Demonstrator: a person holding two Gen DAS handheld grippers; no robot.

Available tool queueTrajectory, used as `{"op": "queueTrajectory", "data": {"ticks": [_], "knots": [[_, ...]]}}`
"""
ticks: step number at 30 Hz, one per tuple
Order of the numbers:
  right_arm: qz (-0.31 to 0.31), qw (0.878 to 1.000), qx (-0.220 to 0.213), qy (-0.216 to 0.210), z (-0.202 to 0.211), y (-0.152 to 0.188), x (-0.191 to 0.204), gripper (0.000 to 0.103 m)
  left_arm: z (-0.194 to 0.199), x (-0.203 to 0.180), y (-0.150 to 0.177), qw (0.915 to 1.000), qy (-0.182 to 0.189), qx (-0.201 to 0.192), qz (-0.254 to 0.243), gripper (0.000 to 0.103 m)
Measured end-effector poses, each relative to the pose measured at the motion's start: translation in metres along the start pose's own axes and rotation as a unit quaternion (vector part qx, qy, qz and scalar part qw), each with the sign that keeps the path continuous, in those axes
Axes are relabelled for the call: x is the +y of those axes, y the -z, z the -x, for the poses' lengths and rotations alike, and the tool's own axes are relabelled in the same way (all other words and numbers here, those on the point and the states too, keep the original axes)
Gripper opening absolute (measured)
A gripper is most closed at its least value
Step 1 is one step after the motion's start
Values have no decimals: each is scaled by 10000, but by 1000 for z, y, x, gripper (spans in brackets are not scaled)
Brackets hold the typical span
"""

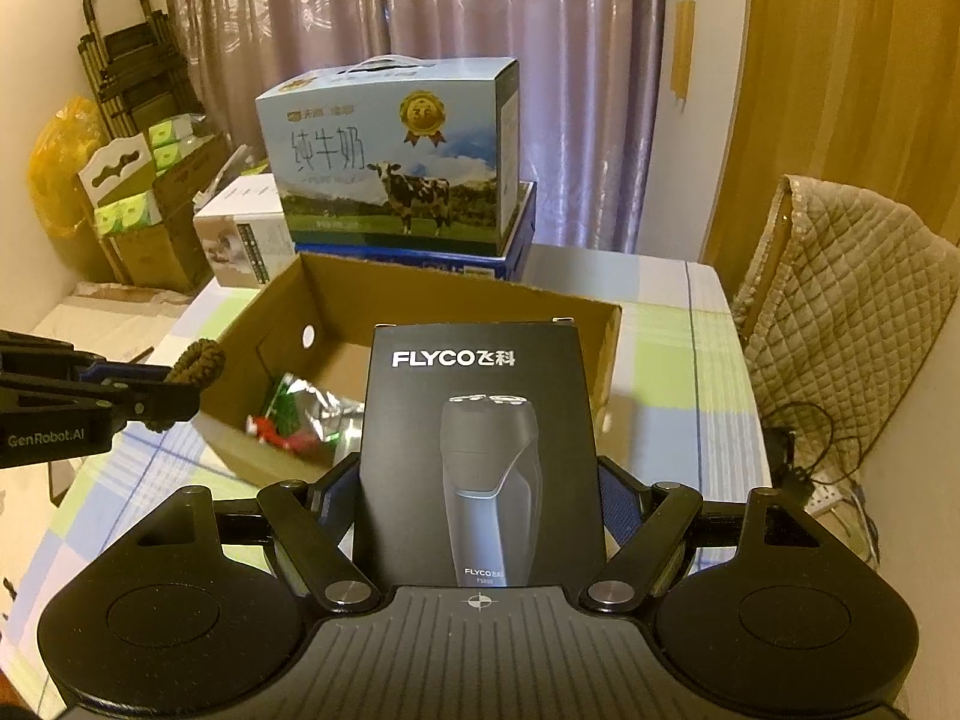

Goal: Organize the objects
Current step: 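Carry the shaver box and hair tie over the cardboard box with both grippers, then open both grippers over the box to drop the hair tie and shaver box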

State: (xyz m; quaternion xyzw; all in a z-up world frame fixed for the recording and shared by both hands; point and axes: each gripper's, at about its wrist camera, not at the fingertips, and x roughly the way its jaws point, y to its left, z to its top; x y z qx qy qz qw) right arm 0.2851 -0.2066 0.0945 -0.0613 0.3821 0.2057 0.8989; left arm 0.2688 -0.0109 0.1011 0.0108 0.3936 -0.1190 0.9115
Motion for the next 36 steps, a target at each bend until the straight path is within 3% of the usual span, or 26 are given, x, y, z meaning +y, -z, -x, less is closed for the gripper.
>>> {"op": "queueTrajectory", "data": {"ticks": [9,18,22,36], "knots": [[17,10000,30,27,-32,-32,-5,76,-35,17,-25,9999,-139,89,-16,14],[-67,10000,71,-2,-56,-43,-13,76,-66,26,-34,9997,-159,175,-4,15],[-144,9998,95,-15,-63,-42,-17,76,-79,31,-37,9995,-227,94,186,33],[-209,9997,141,-13,-68,-37,-23,76,-83,36,-27,9993,-321,191,90,33]]}}
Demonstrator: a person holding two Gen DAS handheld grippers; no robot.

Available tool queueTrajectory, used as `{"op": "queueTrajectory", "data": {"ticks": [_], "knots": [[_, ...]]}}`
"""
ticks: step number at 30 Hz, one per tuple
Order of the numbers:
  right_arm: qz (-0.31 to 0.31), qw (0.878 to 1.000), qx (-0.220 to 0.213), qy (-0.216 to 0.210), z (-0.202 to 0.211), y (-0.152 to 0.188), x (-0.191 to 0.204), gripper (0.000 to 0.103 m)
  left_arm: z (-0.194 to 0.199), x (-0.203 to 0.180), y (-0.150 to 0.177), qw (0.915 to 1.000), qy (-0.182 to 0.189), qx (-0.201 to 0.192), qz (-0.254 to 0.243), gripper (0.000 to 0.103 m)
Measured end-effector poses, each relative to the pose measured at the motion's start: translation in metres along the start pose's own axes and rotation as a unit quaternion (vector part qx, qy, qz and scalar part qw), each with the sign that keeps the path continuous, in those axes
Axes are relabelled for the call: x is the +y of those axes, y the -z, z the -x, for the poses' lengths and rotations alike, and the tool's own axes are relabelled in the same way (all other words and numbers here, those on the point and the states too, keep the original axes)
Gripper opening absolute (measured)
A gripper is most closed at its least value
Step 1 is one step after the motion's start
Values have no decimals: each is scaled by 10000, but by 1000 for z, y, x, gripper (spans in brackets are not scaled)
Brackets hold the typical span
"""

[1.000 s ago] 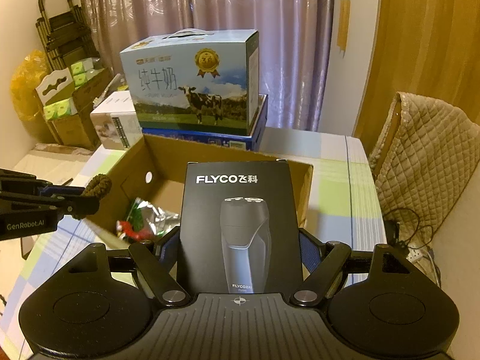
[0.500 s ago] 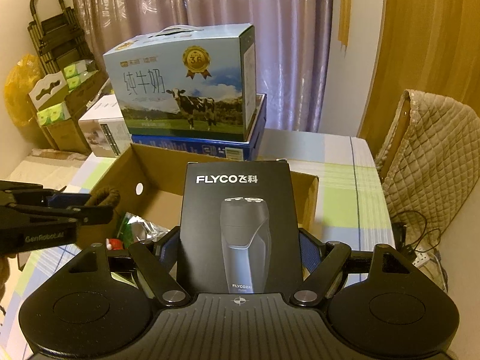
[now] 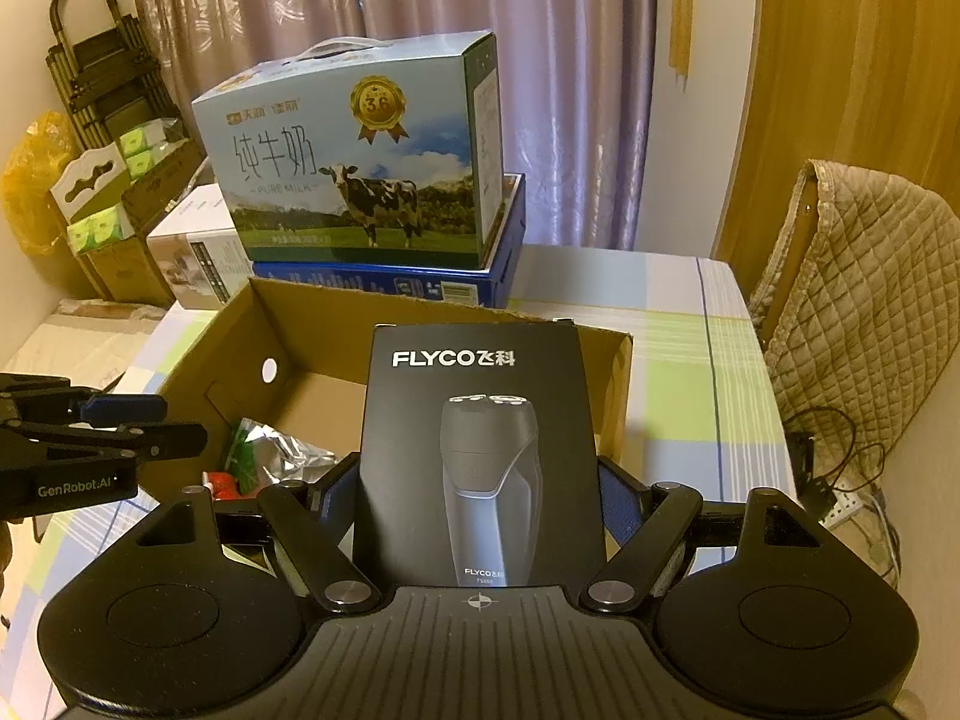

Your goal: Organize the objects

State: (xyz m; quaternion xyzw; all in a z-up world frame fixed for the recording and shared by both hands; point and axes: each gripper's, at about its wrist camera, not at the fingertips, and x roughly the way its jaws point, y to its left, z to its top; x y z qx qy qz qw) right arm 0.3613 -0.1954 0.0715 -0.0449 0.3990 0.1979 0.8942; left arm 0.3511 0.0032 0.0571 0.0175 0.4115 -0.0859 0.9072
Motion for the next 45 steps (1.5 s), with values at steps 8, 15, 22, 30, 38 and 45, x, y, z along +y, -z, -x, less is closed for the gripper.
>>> {"op": "queueTrajectory", "data": {"ticks": [8,15,22,30,38,45], "knots": [[23,10000,-43,35,-2,-8,2,76,-2,-3,1,10000,38,56,-52,35],[-216,9995,-215,-21,-9,-17,-5,76,-5,0,1,10000,22,52,-3,35],[-539,9978,-384,-29,-11,-16,-17,82,-4,4,5,10000,32,43,47,35],[-644,9977,-206,9,-10,-6,-20,82,-3,5,13,9999,30,15,137,50],[-797,9968,-59,-8,8,14,-21,82,17,4,22,9998,-53,-87,178,77],[-866,9962,31,-50,39,41,-14,82,47,-1,32,9993,-129,-298,182,96]]}}
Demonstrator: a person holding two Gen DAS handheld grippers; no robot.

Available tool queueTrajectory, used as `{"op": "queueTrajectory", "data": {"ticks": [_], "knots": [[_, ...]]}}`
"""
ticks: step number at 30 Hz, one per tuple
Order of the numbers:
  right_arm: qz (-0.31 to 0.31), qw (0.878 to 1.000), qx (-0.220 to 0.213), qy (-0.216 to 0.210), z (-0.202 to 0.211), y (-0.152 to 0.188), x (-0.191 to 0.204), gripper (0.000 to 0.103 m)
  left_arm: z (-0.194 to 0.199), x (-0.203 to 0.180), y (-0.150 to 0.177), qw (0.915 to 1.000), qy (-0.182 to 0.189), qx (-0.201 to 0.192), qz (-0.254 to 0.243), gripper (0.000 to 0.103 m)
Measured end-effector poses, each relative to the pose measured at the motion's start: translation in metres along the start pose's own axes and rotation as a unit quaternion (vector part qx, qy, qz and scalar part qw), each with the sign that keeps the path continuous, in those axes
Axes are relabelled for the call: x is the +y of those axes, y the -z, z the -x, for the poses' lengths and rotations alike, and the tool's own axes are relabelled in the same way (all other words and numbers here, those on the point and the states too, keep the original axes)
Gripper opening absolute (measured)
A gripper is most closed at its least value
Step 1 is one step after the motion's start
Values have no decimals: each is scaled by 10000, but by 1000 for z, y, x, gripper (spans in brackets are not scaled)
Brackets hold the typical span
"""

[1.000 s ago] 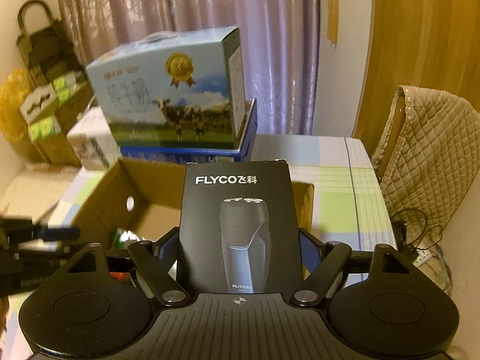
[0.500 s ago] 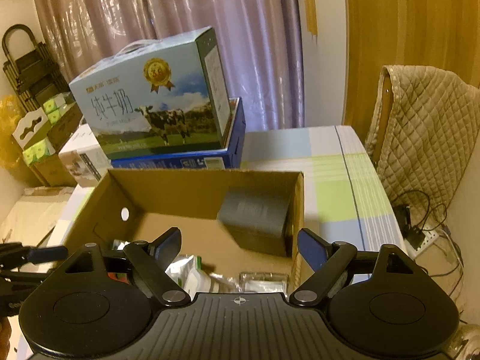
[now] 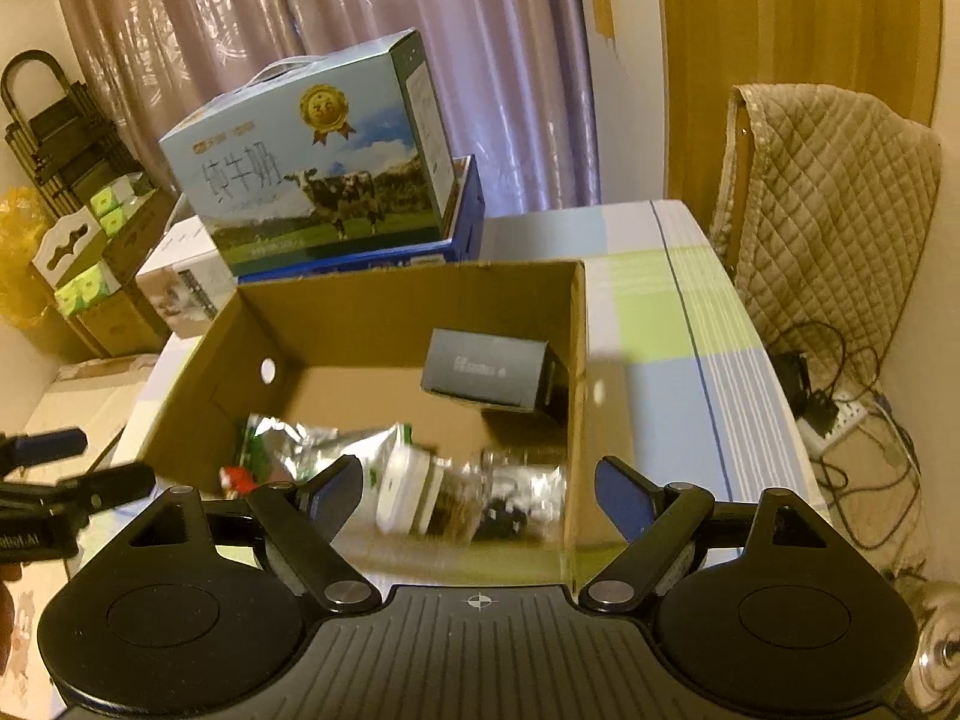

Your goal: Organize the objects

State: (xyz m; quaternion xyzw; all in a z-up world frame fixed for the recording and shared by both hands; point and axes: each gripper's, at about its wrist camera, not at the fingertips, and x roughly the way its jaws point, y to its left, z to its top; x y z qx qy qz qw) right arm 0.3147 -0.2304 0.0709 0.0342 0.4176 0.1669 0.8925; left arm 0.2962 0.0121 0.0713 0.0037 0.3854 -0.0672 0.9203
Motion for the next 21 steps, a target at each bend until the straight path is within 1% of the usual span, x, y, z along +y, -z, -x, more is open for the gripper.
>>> {"op": "queueTrajectory", "data": {"ticks": [2,7,10,14,18,21], "knots": [[-55,10000,20,-15,10,9,0,82,10,-4,4,10000,-32,-68,-3,102],[-193,9998,8,16,37,32,1,82,34,-9,18,9999,-32,-143,33,102],[-141,9999,-4,91,54,45,5,82,48,-11,28,9998,-93,-141,65,102],[-93,10000,-16,17,77,62,15,82,67,-11,43,9996,5,-119,248,102],[93,9999,-85,35,97,79,31,82,88,-12,59,9993,12,-78,364,102],[161,9997,-166,111,112,89,40,82,107,-14,70,9994,-20,-92,340,102]]}}
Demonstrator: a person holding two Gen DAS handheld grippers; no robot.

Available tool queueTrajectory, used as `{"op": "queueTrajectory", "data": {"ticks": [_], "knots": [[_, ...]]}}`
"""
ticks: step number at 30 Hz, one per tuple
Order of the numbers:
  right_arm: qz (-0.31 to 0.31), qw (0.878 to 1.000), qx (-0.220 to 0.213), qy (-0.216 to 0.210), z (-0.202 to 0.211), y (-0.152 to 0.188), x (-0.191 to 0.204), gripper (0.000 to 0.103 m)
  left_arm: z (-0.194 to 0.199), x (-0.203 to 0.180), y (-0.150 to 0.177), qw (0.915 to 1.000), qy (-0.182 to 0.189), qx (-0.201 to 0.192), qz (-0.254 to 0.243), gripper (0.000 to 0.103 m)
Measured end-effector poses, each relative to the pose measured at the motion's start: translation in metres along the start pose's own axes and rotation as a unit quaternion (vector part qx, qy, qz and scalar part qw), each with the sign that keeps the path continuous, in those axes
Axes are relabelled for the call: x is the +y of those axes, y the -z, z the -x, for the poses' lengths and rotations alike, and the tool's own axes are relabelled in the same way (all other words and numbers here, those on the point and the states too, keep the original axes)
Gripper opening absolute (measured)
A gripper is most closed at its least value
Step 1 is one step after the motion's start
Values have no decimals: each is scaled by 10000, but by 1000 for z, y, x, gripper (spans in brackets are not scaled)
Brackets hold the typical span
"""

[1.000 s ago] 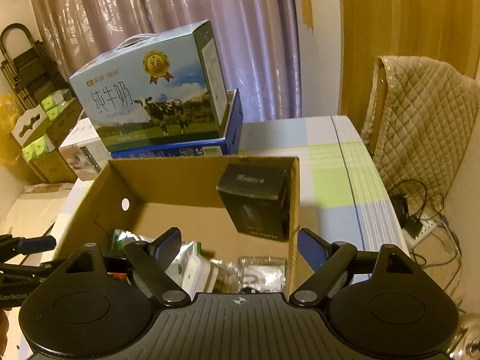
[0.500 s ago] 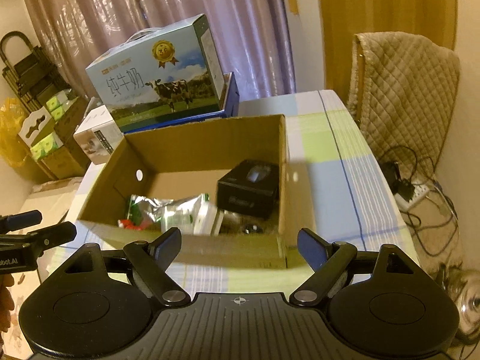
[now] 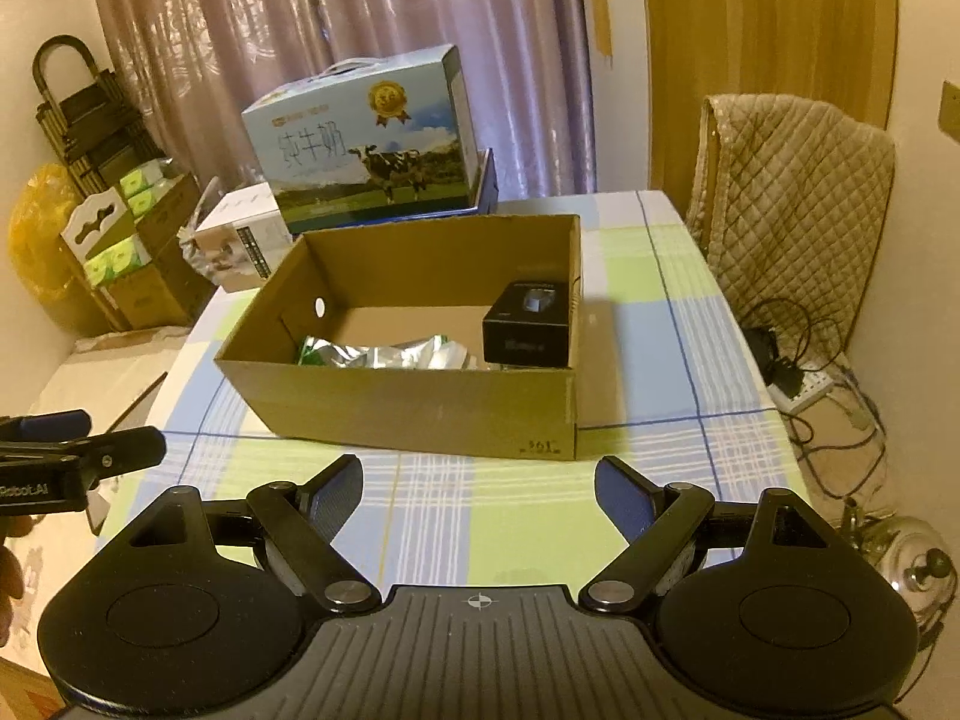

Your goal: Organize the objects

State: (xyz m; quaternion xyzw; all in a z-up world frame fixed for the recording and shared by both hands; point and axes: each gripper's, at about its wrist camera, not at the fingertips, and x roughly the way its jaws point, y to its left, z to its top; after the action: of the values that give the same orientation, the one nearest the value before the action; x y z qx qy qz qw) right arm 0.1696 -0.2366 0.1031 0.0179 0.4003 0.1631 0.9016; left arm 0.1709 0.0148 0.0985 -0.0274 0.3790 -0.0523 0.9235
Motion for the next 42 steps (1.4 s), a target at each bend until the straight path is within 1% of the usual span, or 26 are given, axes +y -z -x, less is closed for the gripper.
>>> {"op": "queueTrajectory", "data": {"ticks": [8,11,15,19,24,34,42], "knots": [[189,9998,-106,45,30,23,16,82,47,-7,25,9999,-55,-121,8,102],[298,9995,-58,87,36,36,20,82,60,-11,32,9998,-127,-161,55,102],[218,9997,-29,49,43,48,17,82,71,-16,47,9998,-153,-113,66,102],[263,9996,10,94,50,59,15,82,76,-16,60,9998,-115,-71,177,102],[214,9997,30,69,54,70,13,82,79,-19,72,9996,-207,-27,175,102],[207,9998,-73,17,62,69,18,82,84,-25,75,9996,-235,-89,111,102],[174,9998,-106,28,64,68,16,82,84,-32,78,9998,-200,-50,61,102]]}}
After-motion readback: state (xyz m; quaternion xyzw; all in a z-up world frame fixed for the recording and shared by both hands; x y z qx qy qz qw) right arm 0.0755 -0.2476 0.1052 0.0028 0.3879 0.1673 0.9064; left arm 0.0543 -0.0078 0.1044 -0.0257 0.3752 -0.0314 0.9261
